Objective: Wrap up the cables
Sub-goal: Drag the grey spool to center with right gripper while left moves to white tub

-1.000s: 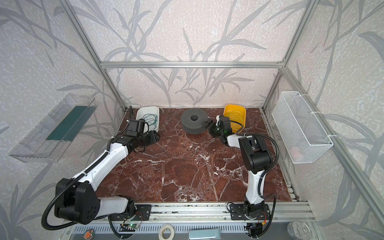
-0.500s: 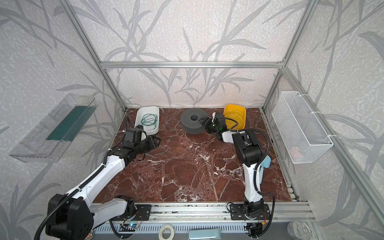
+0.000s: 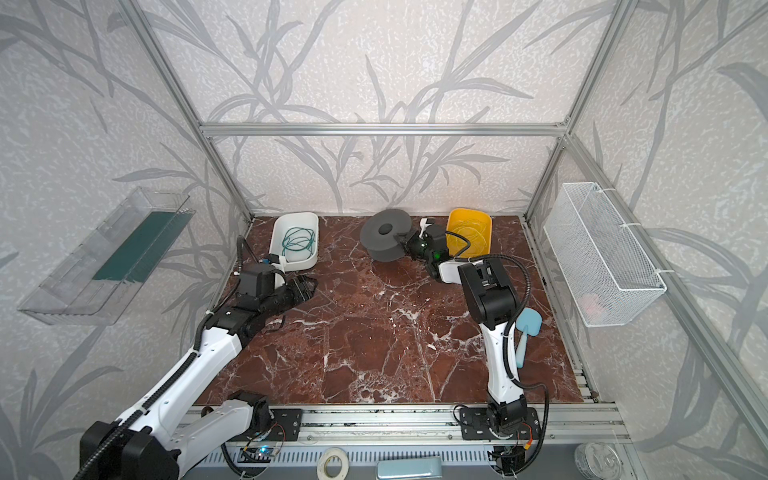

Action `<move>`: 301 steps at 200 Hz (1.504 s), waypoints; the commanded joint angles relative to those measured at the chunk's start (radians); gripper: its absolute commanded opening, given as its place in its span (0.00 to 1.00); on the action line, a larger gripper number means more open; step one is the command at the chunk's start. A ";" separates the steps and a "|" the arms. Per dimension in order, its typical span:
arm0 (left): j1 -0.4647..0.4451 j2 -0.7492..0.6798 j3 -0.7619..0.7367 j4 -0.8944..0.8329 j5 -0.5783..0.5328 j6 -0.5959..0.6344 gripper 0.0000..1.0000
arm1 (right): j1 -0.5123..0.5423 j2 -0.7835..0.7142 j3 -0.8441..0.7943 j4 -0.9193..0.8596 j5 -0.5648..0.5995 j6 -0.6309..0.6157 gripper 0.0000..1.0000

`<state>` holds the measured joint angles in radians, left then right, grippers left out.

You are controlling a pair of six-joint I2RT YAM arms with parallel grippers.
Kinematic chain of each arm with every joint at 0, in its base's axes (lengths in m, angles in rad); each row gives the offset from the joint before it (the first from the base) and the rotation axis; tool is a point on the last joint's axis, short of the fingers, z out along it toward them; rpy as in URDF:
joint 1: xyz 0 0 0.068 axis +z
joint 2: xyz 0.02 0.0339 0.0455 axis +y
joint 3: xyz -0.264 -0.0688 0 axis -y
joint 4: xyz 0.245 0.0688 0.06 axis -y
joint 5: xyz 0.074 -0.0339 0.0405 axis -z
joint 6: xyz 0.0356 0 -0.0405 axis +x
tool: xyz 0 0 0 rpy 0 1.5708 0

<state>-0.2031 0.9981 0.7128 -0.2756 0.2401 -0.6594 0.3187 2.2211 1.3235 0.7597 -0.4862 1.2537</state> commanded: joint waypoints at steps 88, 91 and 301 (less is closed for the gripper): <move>-0.005 -0.107 -0.006 -0.062 -0.012 -0.052 0.62 | 0.005 -0.168 -0.423 0.436 -0.082 0.140 0.00; -0.005 -0.111 -0.008 -0.063 -0.012 -0.055 0.62 | 0.005 -0.171 -0.438 0.453 -0.085 0.145 0.00; -0.250 -0.192 -0.141 0.014 -0.122 -0.235 0.53 | 0.339 -0.610 -1.284 0.578 0.089 0.013 0.00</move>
<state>-0.4229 0.8082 0.5797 -0.2958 0.1715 -0.8639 0.6529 1.6173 0.0875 1.4357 -0.4187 1.3331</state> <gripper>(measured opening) 0.534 0.061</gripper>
